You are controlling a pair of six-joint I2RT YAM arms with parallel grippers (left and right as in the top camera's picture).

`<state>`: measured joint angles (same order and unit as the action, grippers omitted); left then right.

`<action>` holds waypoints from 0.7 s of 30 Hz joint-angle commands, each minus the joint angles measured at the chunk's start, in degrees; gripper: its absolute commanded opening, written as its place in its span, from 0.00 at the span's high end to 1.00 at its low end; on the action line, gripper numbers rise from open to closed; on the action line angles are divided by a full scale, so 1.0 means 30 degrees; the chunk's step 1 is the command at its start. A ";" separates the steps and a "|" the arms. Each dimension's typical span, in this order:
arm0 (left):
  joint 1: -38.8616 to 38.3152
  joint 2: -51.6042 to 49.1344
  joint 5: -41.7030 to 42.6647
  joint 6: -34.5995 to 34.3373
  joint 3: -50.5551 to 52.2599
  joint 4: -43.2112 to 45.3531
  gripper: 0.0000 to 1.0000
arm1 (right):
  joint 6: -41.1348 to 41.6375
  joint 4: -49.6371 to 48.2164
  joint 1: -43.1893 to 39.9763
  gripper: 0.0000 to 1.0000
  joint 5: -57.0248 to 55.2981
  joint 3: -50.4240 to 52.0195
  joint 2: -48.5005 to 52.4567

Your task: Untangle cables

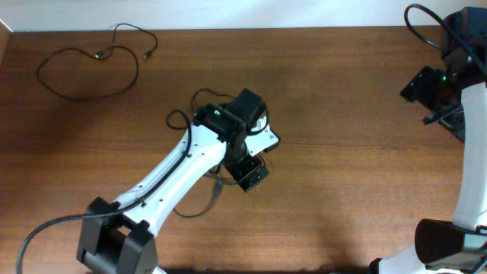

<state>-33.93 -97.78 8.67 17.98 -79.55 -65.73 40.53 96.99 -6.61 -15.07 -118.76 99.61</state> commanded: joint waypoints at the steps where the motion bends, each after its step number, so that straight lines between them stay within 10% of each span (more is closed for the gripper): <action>1: -0.0321 -0.0313 -0.0554 -0.0692 0.2900 0.3024 0.13 | 0.0066 0.0036 -0.0058 0.01 0.0029 0.0087 0.0036; 7: -0.1719 -0.0423 -0.4153 -0.0685 0.6892 0.8429 0.10 | 0.0066 0.0036 -0.0058 0.02 0.0022 0.0087 0.0036; 9: -0.2229 -0.0452 -0.4357 -0.0685 0.7635 0.9646 0.27 | 0.0066 0.0036 -0.0058 0.02 0.0029 0.0087 0.0036; 17: -0.2215 -0.1727 -0.7067 -0.0685 0.8167 0.9763 0.36 | 0.0066 0.0036 -0.0058 0.02 0.0029 0.0087 0.0036; 21: -0.2215 -0.2273 -0.7067 -0.0685 0.8174 0.9850 0.67 | 0.0066 0.0036 -0.0058 0.02 0.0029 0.0087 0.0036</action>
<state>-40.75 -101.41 -11.22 16.05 -56.51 -36.51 40.53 96.99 -6.61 -15.09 -118.74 99.61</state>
